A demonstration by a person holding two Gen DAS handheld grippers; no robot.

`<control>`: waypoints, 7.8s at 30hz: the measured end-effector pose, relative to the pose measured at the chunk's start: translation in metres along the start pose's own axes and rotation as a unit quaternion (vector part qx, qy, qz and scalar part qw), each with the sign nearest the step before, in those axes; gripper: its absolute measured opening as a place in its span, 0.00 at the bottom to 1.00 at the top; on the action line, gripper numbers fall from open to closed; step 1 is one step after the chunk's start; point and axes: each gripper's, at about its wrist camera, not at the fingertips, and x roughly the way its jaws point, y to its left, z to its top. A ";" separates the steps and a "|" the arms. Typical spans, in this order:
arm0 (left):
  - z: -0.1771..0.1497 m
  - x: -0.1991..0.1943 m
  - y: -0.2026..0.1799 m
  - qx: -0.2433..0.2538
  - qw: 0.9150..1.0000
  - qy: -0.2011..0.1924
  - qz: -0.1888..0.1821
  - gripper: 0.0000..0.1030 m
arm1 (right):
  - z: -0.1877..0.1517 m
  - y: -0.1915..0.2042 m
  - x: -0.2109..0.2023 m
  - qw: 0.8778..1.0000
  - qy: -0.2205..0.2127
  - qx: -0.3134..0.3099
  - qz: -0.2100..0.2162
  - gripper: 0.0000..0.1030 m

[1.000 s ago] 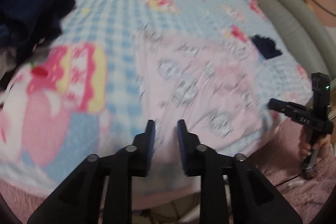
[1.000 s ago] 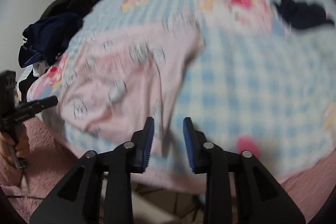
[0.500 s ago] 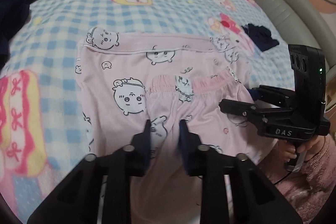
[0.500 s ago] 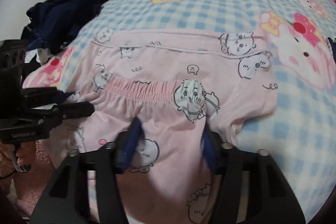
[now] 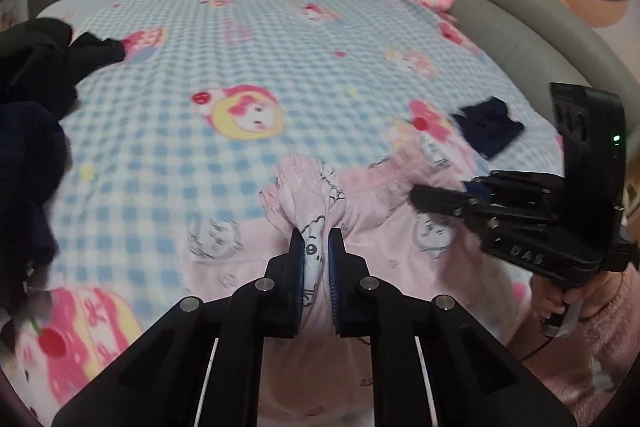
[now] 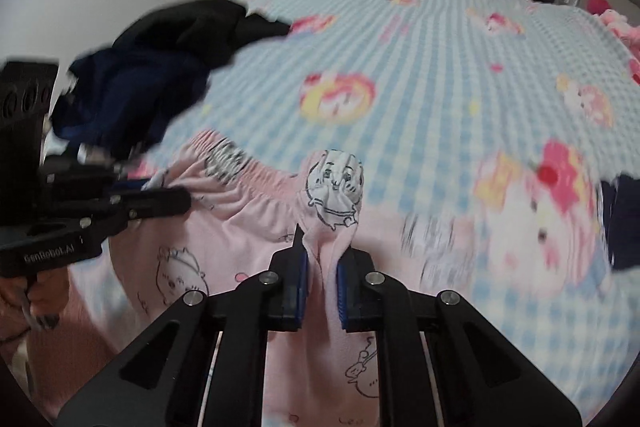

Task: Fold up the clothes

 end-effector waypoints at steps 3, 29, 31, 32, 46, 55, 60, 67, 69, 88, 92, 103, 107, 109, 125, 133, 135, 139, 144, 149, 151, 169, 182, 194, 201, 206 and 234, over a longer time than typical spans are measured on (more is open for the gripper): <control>0.000 -0.001 0.013 -0.020 1.000 -0.001 0.006 0.28 | 0.004 -0.017 0.052 0.998 0.057 0.010 -0.022 0.44; -0.100 -0.041 0.048 -0.088 0.993 0.023 0.078 0.43 | -0.108 -0.035 -0.031 0.991 0.063 0.060 -0.102 0.55; -0.102 -0.040 0.042 -0.112 0.993 0.012 0.028 0.44 | -0.105 -0.026 -0.033 0.993 0.054 0.054 -0.086 0.55; -0.102 -0.036 0.035 -0.116 0.993 0.014 0.015 0.44 | -0.103 -0.018 -0.029 0.994 0.054 0.044 -0.080 0.55; -0.105 -0.049 0.010 -0.056 0.997 0.024 0.038 0.40 | -0.136 -0.025 -0.047 0.988 0.065 0.046 -0.130 0.46; -0.104 0.010 -0.039 -0.014 0.998 0.067 0.006 0.42 | -0.115 0.016 -0.003 0.994 0.075 -0.008 -0.077 0.52; -0.124 -0.003 -0.027 -0.016 0.997 0.071 0.021 0.41 | -0.143 -0.006 -0.006 0.991 0.092 0.010 -0.099 0.52; -0.121 -0.042 -0.026 -0.036 0.999 0.023 -0.008 0.42 | -0.137 -0.020 -0.050 0.994 0.053 0.061 -0.074 0.49; -0.115 -0.040 -0.031 -0.033 0.999 0.012 -0.027 0.43 | -0.127 -0.004 -0.050 0.997 0.037 0.036 -0.060 0.51; -0.050 0.009 -0.019 -0.026 0.999 0.009 -0.016 0.41 | -0.065 0.004 -0.015 0.998 0.044 -0.018 -0.037 0.55; -0.048 0.050 -0.039 0.033 0.998 0.027 0.051 0.41 | -0.056 0.008 0.043 0.995 0.095 -0.002 -0.041 0.55; -0.041 0.024 0.005 -0.033 0.998 0.022 0.055 0.29 | -0.064 -0.026 0.024 0.991 0.080 0.046 -0.095 0.50; -0.040 0.026 -0.030 0.015 1.000 0.018 -0.007 0.40 | -0.047 0.006 0.024 0.996 0.059 0.000 -0.072 0.54; -0.045 0.045 -0.037 0.033 0.998 0.050 0.022 0.40 | -0.041 0.019 0.038 0.995 0.072 -0.020 -0.066 0.43; -0.015 0.044 -0.001 0.013 0.998 0.041 0.053 0.43 | -0.032 0.003 0.037 0.995 0.060 -0.008 -0.077 0.56; -0.004 0.027 0.038 -0.023 0.994 0.025 0.105 0.42 | -0.030 -0.020 0.049 0.992 0.069 0.011 -0.109 0.60; -0.006 0.010 0.046 -0.048 0.996 0.012 0.074 0.42 | -0.033 -0.023 0.029 0.993 0.048 0.020 -0.109 0.60; -0.026 0.002 0.017 -0.037 0.999 0.008 0.034 0.42 | -0.048 -0.018 0.004 0.996 0.036 0.053 -0.058 0.61; -0.067 0.009 -0.011 0.009 0.997 0.035 0.061 0.42 | -0.074 0.021 0.014 0.997 0.063 0.011 -0.038 0.61; -0.084 -0.001 0.028 -0.041 0.988 0.044 0.142 0.43 | -0.099 0.005 0.016 0.990 0.097 0.019 -0.101 0.59; -0.087 -0.018 0.043 -0.079 0.990 0.032 0.117 0.43 | -0.104 -0.010 0.002 0.987 0.096 0.039 -0.124 0.59; -0.127 -0.049 0.053 -0.147 0.988 0.025 0.046 0.47 | -0.131 -0.024 -0.037 0.985 0.084 0.103 -0.112 0.47; -0.137 -0.027 0.049 -0.196 0.980 0.011 -0.029 0.08 | -0.133 -0.021 -0.018 0.984 0.089 0.151 0.002 0.11; -0.127 -0.032 0.028 -0.097 0.992 0.027 0.076 0.06 | -0.146 -0.035 -0.031 0.986 0.082 0.127 -0.066 0.01; -0.124 -0.060 0.041 -0.128 0.987 -0.032 0.088 0.11 | -0.137 -0.045 -0.054 0.983 0.034 0.178 0.019 0.14; -0.118 -0.051 0.037 -0.129 0.991 -0.025 0.033 0.11 | -0.126 -0.022 -0.025 0.988 0.077 0.130 0.013 0.34; -0.062 0.033 -0.030 0.026 0.996 0.045 0.075 0.39 | -0.080 0.016 0.029 0.991 0.113 0.042 -0.059 0.26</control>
